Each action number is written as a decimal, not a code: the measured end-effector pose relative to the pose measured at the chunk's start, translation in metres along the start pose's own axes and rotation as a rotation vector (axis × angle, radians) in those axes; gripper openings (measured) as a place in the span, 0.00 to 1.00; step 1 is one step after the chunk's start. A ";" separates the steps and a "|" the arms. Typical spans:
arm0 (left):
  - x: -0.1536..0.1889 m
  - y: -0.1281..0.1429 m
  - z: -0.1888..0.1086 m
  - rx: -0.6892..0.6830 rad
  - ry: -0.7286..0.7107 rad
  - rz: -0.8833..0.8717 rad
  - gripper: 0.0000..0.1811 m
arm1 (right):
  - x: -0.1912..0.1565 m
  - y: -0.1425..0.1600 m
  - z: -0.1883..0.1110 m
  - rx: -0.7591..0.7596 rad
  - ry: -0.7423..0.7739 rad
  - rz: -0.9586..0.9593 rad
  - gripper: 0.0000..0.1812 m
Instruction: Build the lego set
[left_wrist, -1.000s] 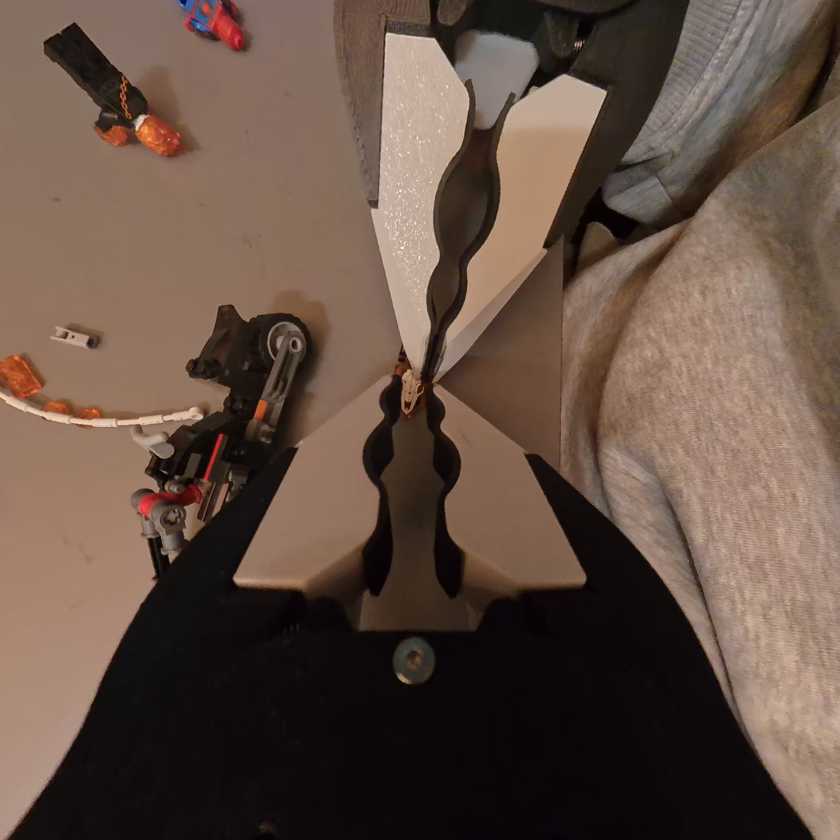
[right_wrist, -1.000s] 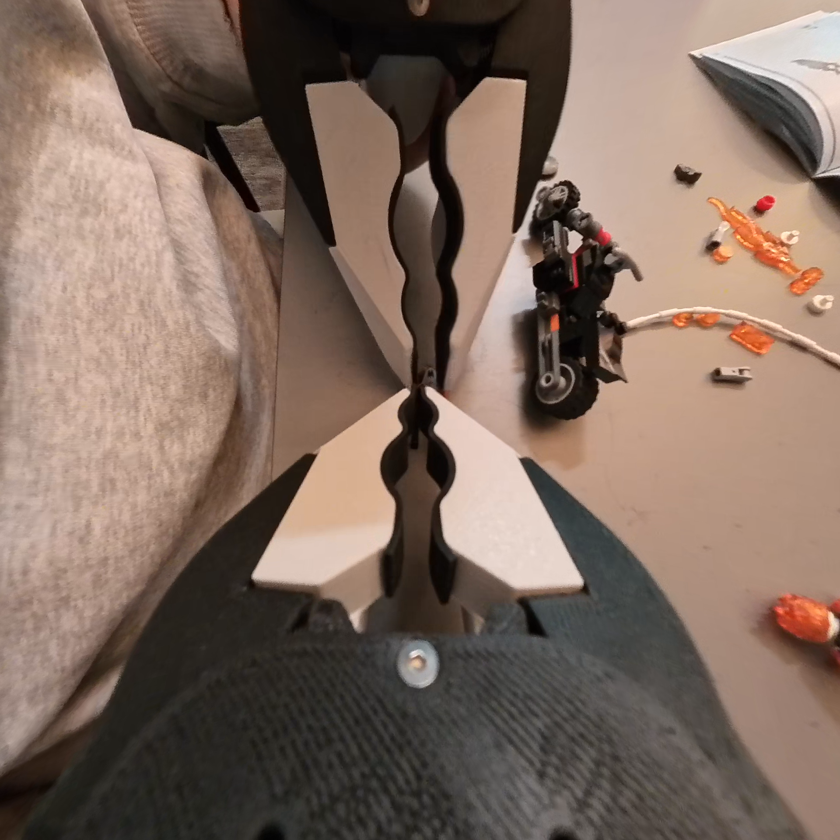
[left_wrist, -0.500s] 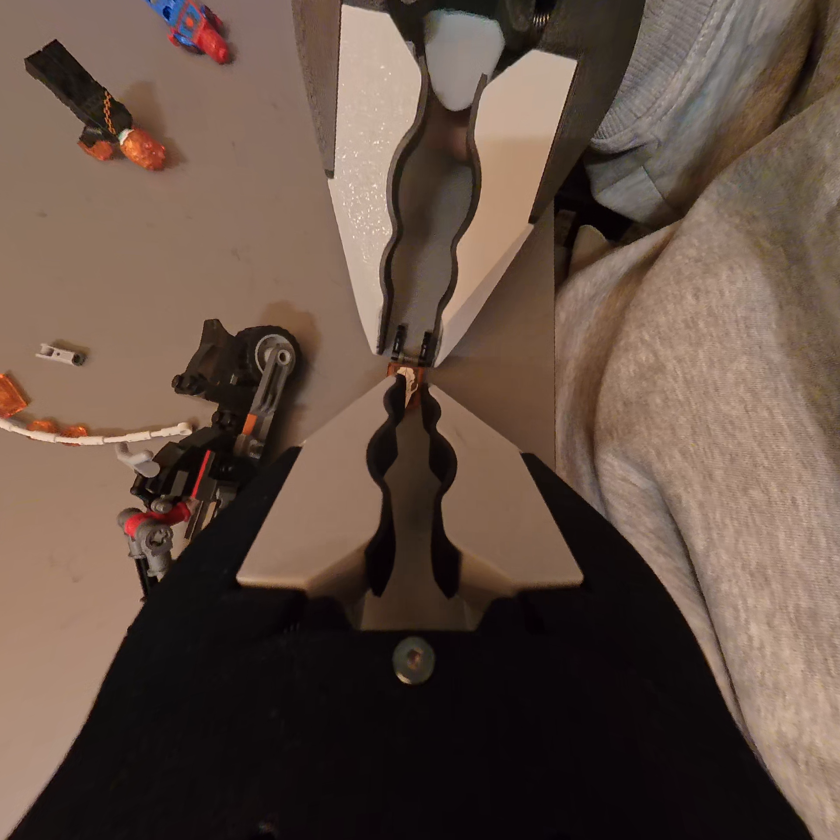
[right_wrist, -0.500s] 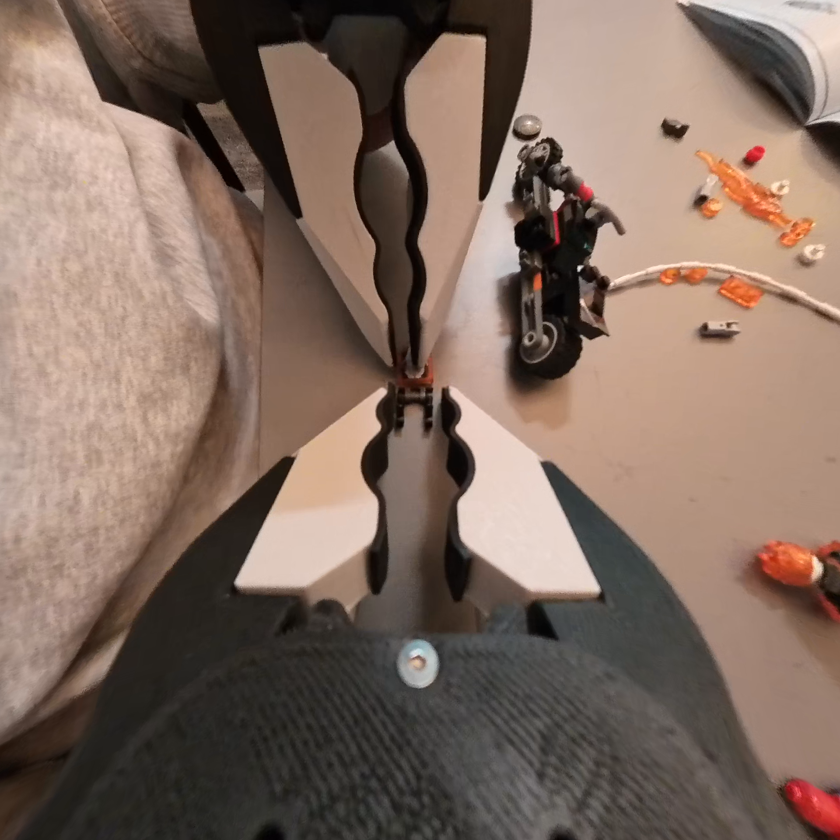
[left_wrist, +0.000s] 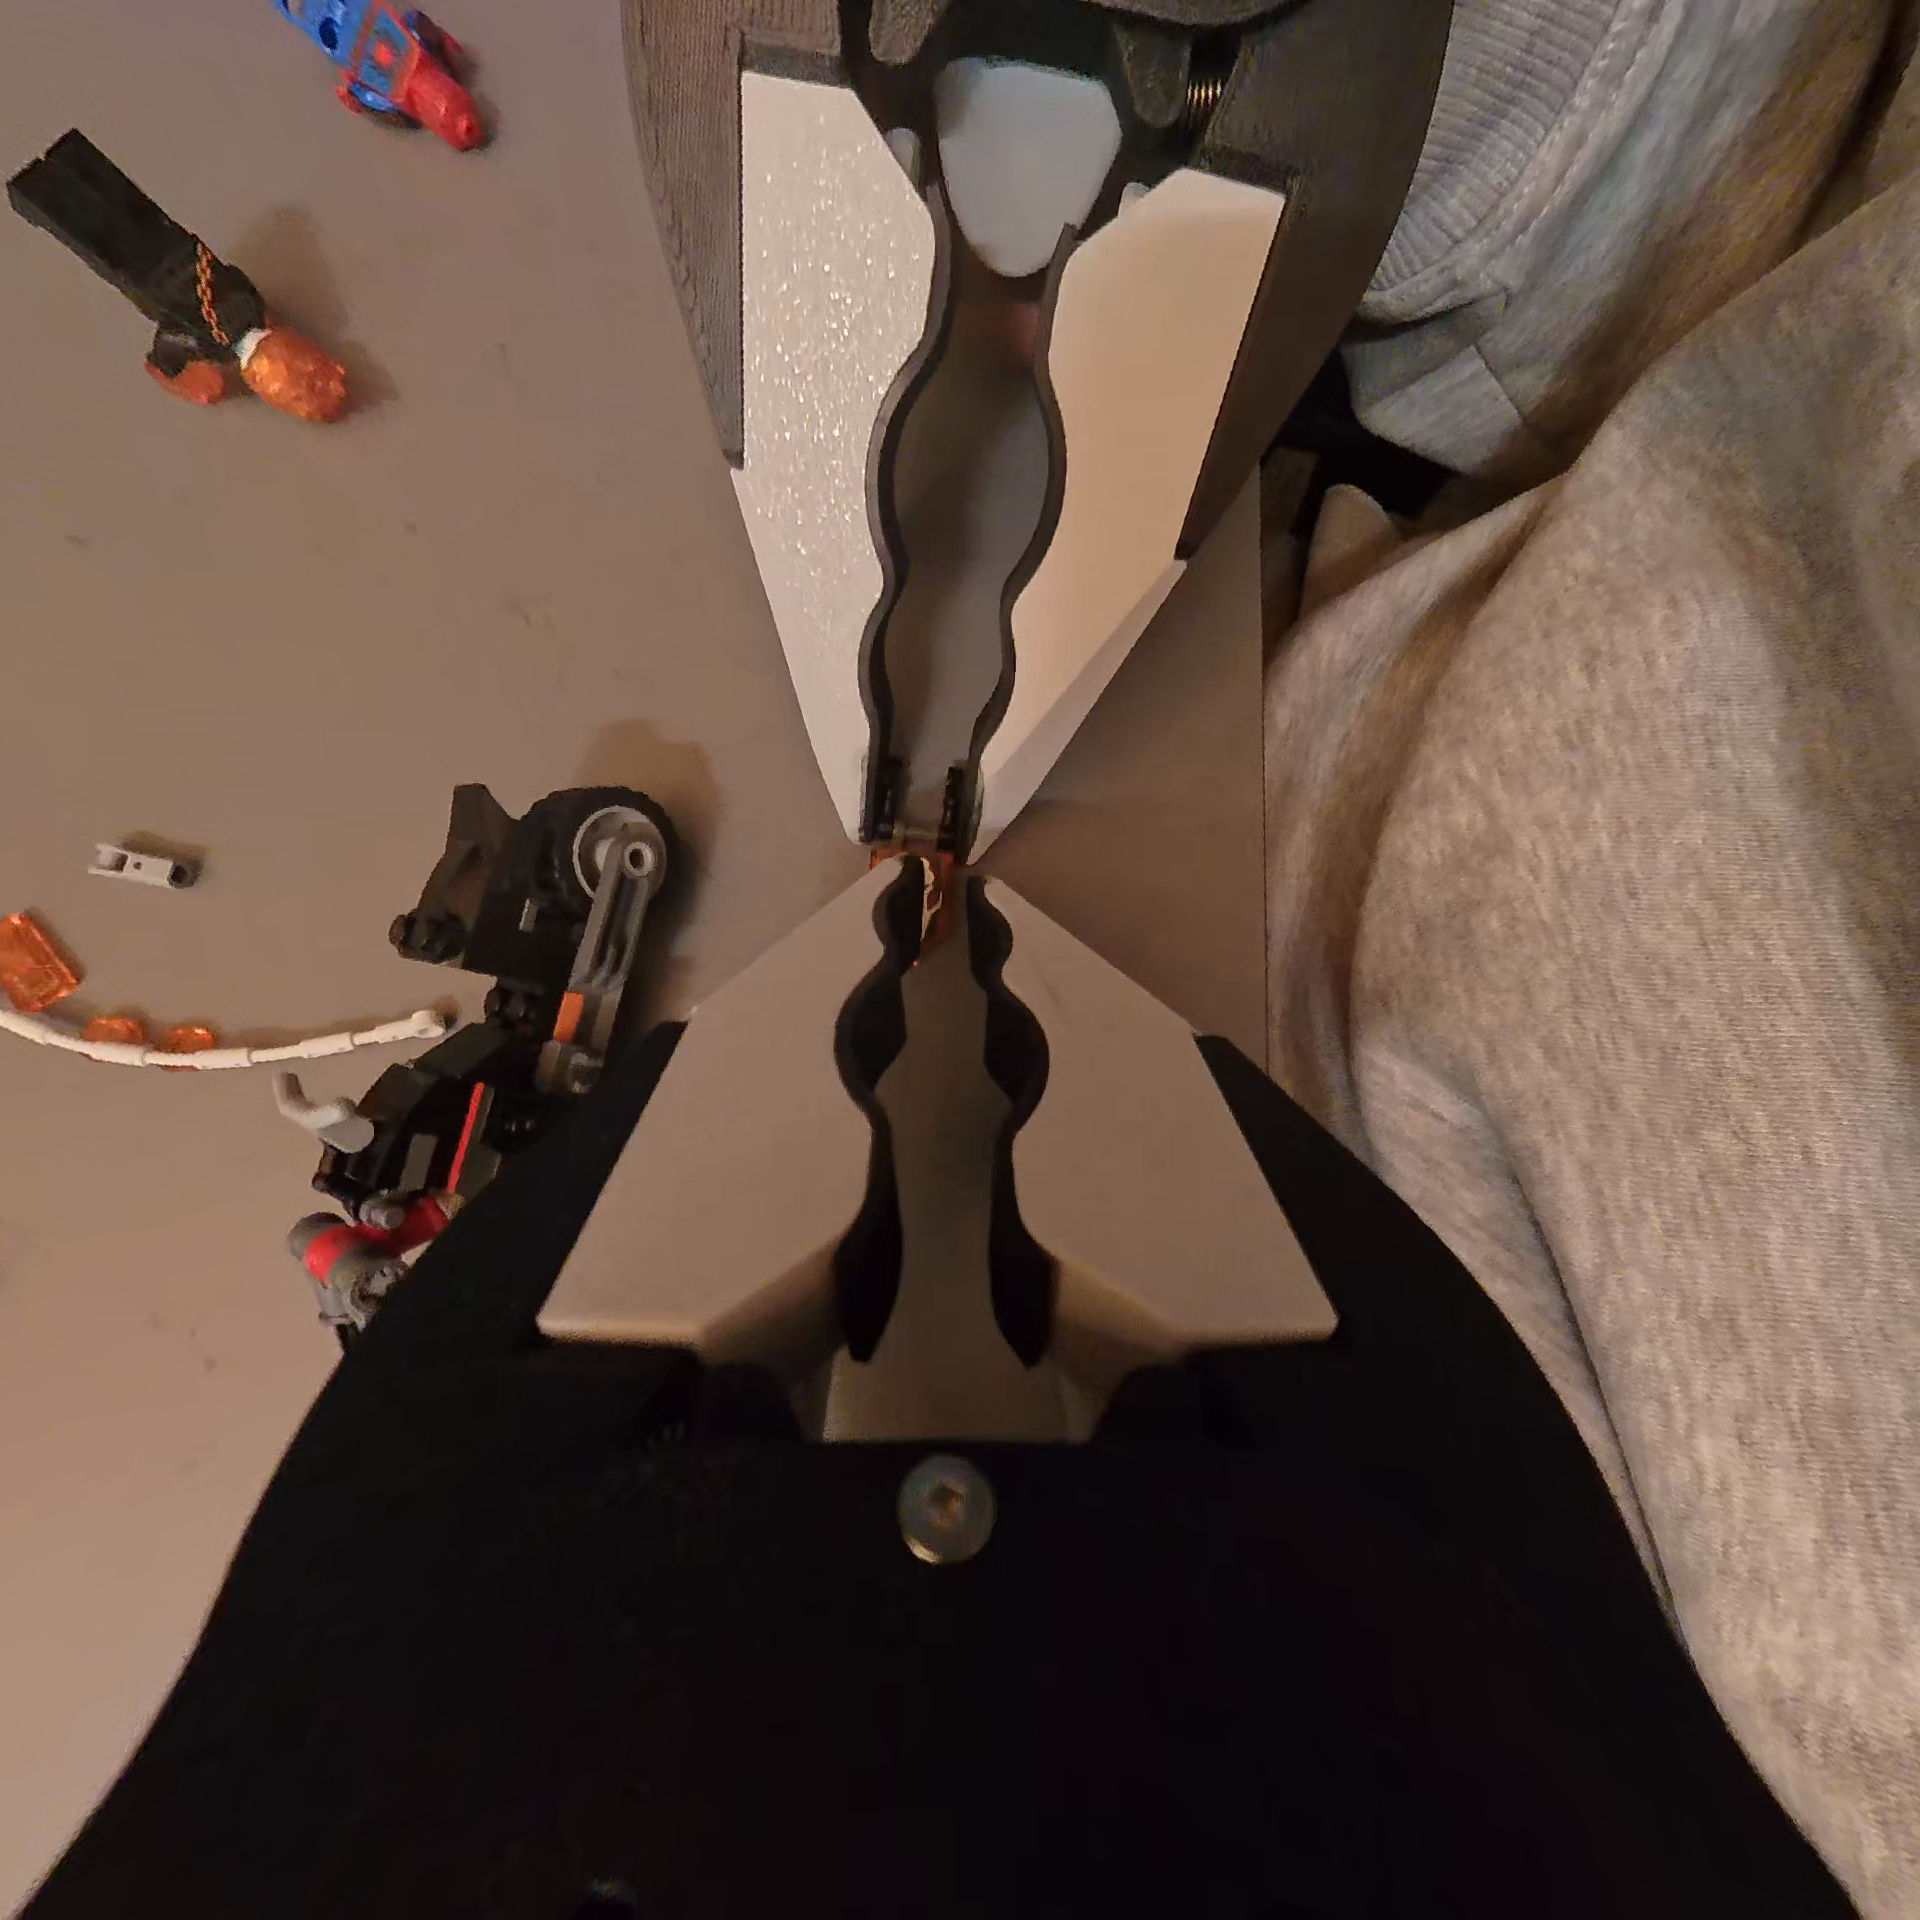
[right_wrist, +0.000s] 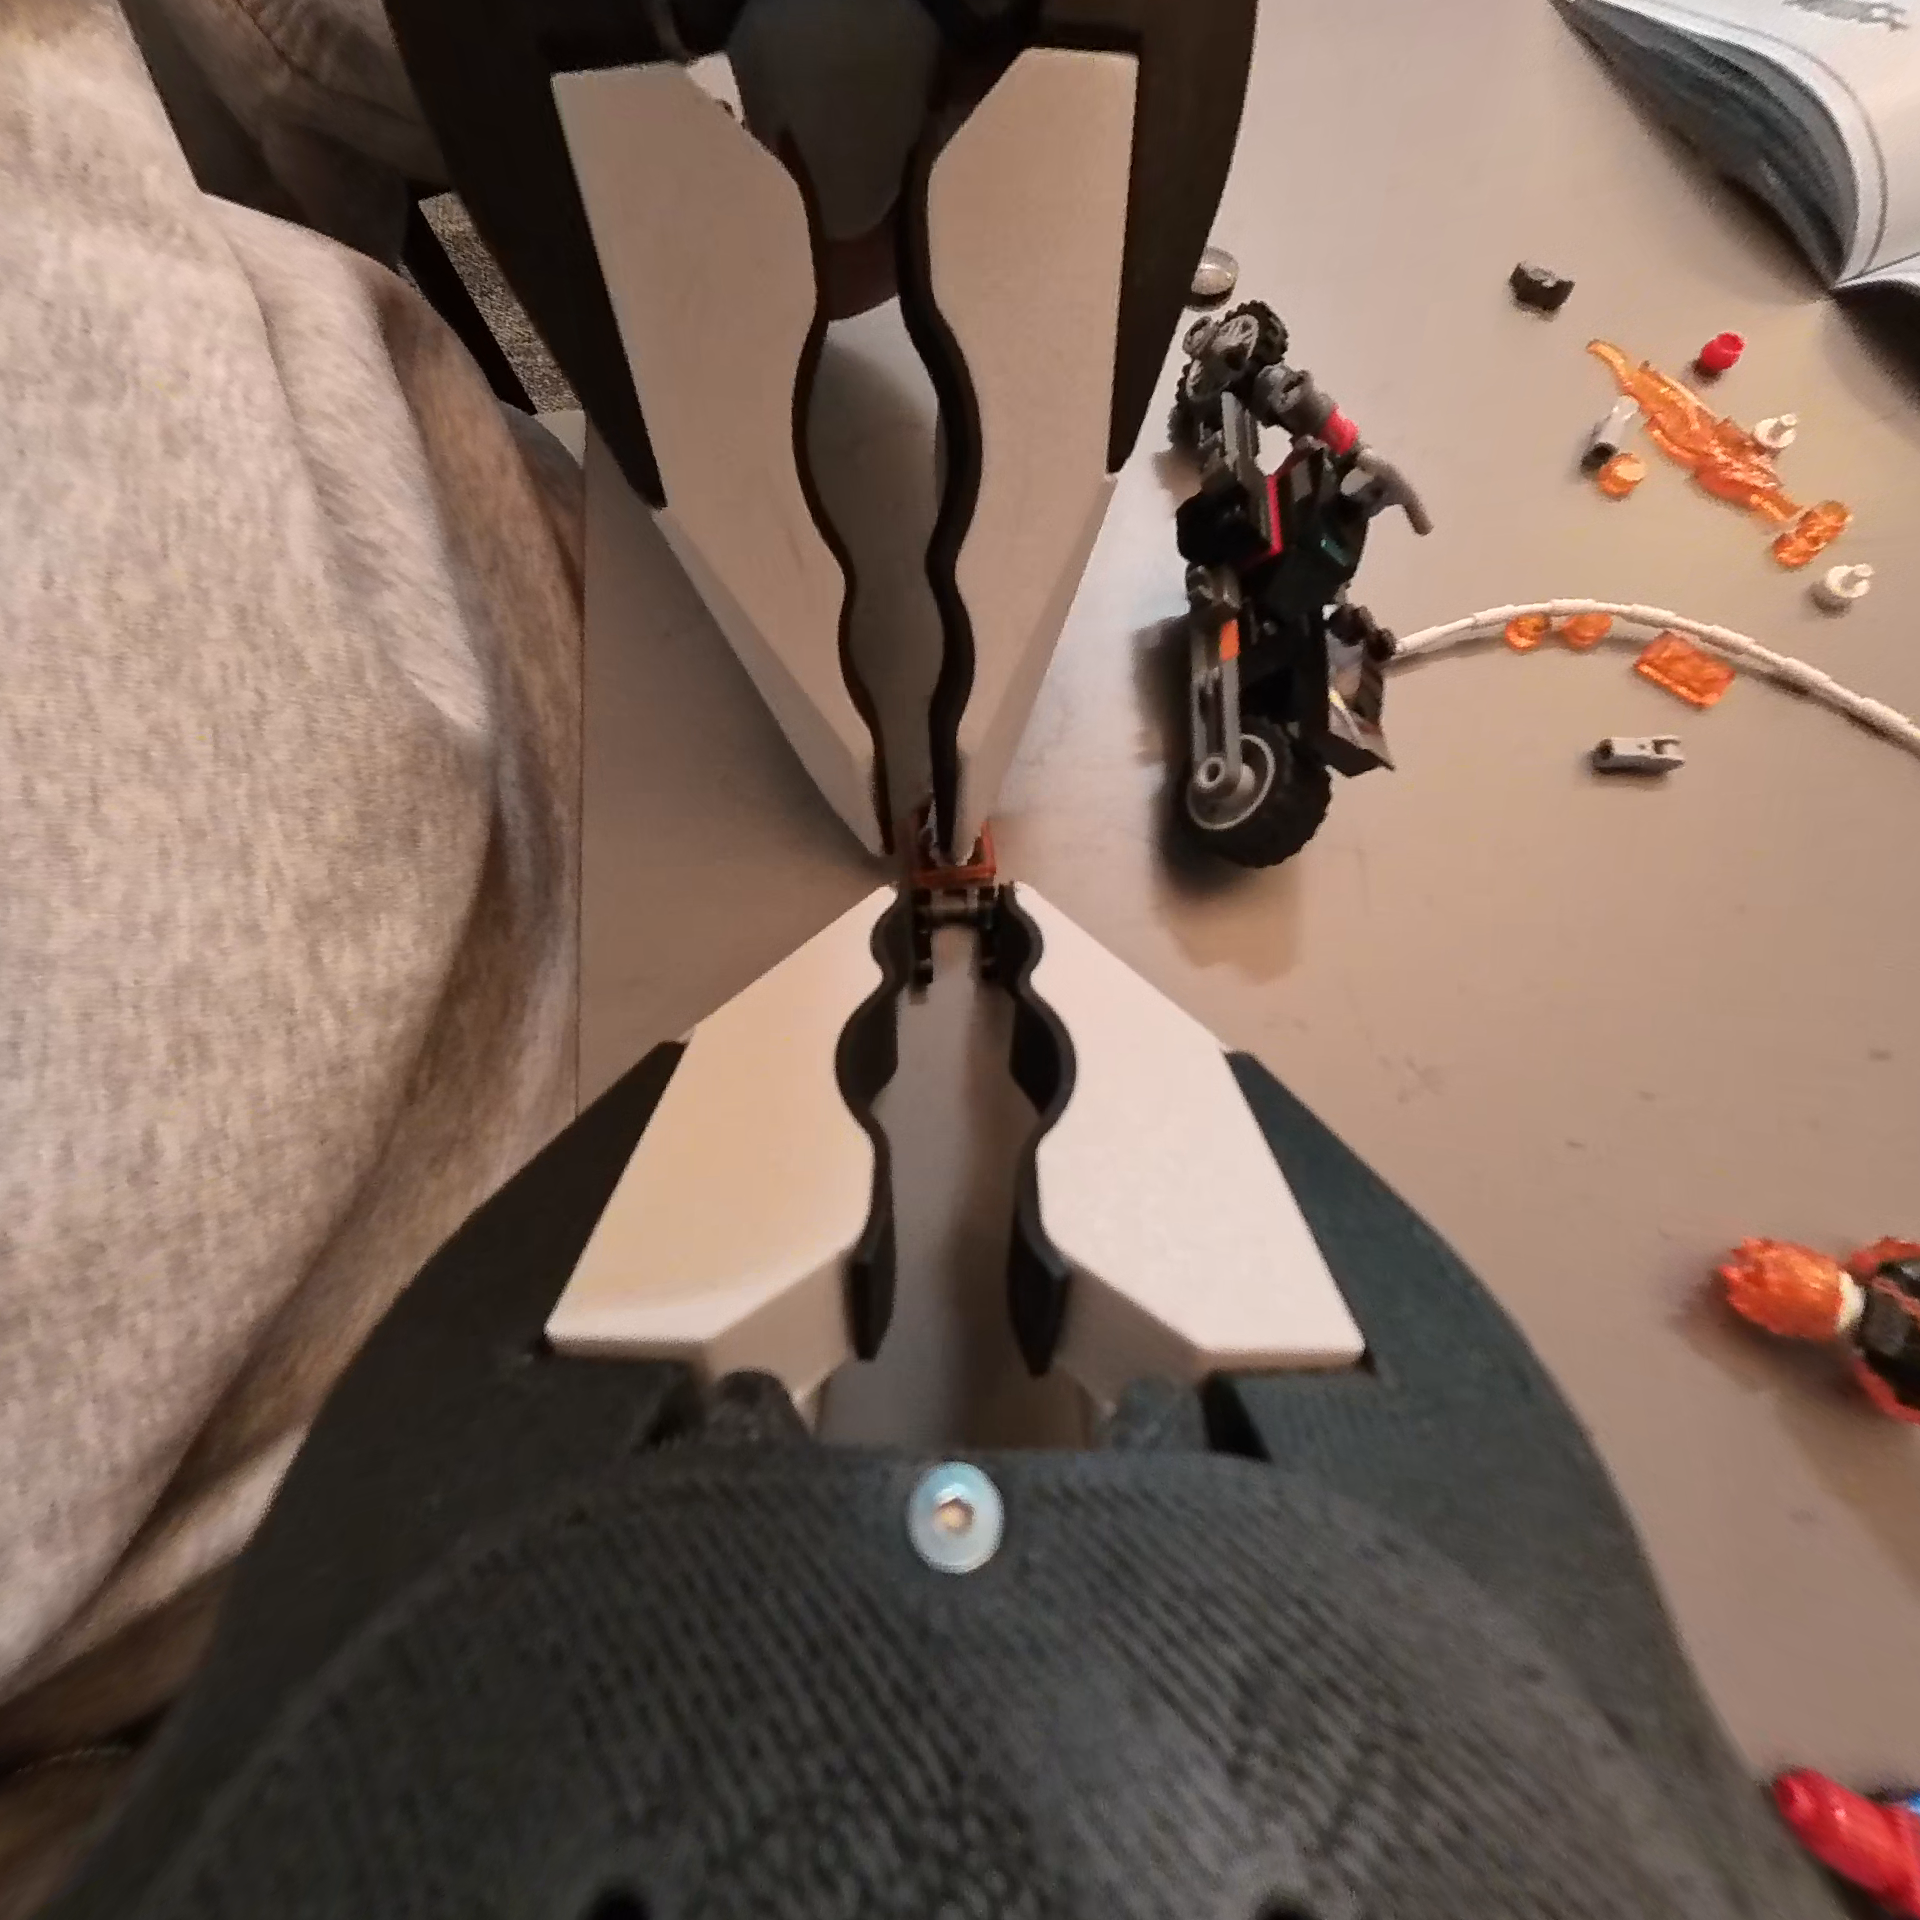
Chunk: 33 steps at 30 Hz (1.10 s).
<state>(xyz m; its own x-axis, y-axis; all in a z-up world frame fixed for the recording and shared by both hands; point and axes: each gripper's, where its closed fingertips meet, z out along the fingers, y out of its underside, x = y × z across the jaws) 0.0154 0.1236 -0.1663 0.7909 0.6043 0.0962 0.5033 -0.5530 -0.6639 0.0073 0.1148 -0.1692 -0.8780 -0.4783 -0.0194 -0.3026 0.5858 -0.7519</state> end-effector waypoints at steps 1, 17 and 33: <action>0.000 0.000 0.000 -0.004 -0.003 0.005 0.04 | 0.000 0.000 0.000 0.000 -0.001 0.000 0.07; -0.010 0.003 0.002 -0.007 -0.032 -0.031 0.07 | 0.001 0.001 0.002 0.000 -0.004 0.005 0.07; -0.010 0.006 0.004 -0.190 -0.029 -0.015 0.07 | 0.000 0.000 0.005 -0.001 -0.018 0.004 0.07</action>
<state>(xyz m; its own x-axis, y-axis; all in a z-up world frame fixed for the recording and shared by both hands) 0.0089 0.1163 -0.1746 0.7735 0.6285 0.0816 0.5742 -0.6405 -0.5099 0.0093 0.1119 -0.1723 -0.8722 -0.4879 -0.0345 -0.2996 0.5886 -0.7509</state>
